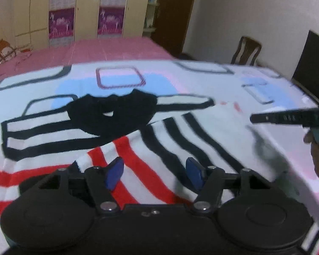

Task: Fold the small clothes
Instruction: 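Grasp the other striped sleeve cuff with the left gripper, then fold the sleeve across the sweater body with the left gripper and release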

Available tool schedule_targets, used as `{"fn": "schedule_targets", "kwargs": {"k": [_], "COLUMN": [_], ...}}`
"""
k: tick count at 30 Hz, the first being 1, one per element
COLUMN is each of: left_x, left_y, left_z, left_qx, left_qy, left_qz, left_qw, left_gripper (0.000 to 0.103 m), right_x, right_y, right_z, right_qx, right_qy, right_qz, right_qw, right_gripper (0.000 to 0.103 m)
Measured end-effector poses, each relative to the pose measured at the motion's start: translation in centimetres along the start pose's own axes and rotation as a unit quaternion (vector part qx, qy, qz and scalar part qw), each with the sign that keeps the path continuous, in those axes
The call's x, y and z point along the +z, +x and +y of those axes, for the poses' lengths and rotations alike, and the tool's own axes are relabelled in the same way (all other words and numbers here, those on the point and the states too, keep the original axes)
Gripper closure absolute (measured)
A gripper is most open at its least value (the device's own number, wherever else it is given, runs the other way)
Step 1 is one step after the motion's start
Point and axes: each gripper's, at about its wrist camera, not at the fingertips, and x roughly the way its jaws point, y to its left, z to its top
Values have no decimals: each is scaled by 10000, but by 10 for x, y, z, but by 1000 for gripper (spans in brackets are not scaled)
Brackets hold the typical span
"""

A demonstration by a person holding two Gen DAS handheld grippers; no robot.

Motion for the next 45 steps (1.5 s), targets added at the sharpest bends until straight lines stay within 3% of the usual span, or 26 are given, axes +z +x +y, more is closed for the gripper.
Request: {"fn": "schedule_targets", "kwargs": {"k": [2, 5, 7, 9, 11, 14, 15, 18, 20, 24, 26, 28, 30, 32, 34, 36, 37, 38, 39, 40, 42, 44, 45], "left_x": [-9, -23, -16, -15, -22, -34, -35, -27, -29, -33, -32, -31, -28, -26, -29, -37, -42, -49, -58, -67, -86, -109, -120], "left_y": [-3, 1, -6, -22, -31, -19, -20, -25, -24, -30, -34, -24, -24, -35, -50, -70, -81, -93, -109, -123, -155, -191, -206], "left_z": [-1, 0, -1, 3, 12, 30, 33, 34, 37, 44, 49, 57, 61, 65, 74, 91, 103, 115, 130, 144, 175, 208, 224], "left_qx": [-24, 50, 82, 76, 314, 593, 537, 542, 508, 528, 468, 506, 436, 390, 600, 838, 903, 993, 1123, 1264, 1514, 1870, 2034], "left_qy": [-30, 104, 86, 15, -67, -100, -116, -159, -210, -318, -427, -454, -525, -654, -742, -981, -1140, -1322, -1534, -1718, -2134, -2651, -2896], "left_qz": [135, 217, 269, -13, -117, 240, 185, 243, 213, 29, -155, 95, 88, -84, -258, -357, -390, -425, -497, -569, -710, -973, -1093], "left_qw": [9999, 9997, 9996, 10000, 9994, 9979, 9983, 9981, 9983, 9981, 9979, 9976, 9976, 9971, 9951, 9910, 9886, 9853, 9805, 9753, 9625, 9409, 9289], "left_gripper": [39, 39, 40, 40, 38, 34, 34, 36, 34, 34, 29, 29, 29, 28, 20, 17, 17, 17, 17, 17, 18, 20, 22], "right_x": [-13, -42, -49, -45, -47, -68, -71, -60, -54, -56, -54, -53, -55, -51, -47, -48, -49, -50, -51, -53, -51, -49, -48], "right_y": [-17, -14, -20, -34, -47, -34, -34, -36, -38, -29, -31, -32, -25, -27, -35, -41, -43, -45, -48, -52, -52, -51, -49], "right_z": [8, 22, 28, 33, 39, 45, 46, 47, 52, 54, 55, 57, 62, 64, 65, 64, 65, 65, 67, 69, 76, 84, 86], "right_qx": [135, 126, 0, -56, 31, 46, 29, -24, -14, -154, -204, -190, -304, -377, -310, -364, -391, -357, -298, -242, -216, -144, -110], "right_qy": [-10, -145, -233, -161, -117, -111, -81, 140, 143, 179, 264, 286, 177, 273, 441, 595, 661, 723, 790, 807, 735, 702, 734], "right_qz": [81, 607, 511, 385, 220, 675, 549, 675, 518, 754, 731, 675, 798, 805, 608, 457, 410, 381, 280, 118, 137, 126, 153], "right_qw": [9999, 9980, 9984, 9991, 9997, 9976, 9985, 9976, 9986, 9969, 9968, 9971, 9962, 9957, 9967, 9965, 9962, 9960, 9960, 9964, 9970, 9973, 9971], "right_gripper": [103, 103, 103, 103, 103, 103, 103, 103, 103, 103, 103, 103, 103, 103, 103, 102, 93, 48, 26, 18, 19, 40, 45]}}
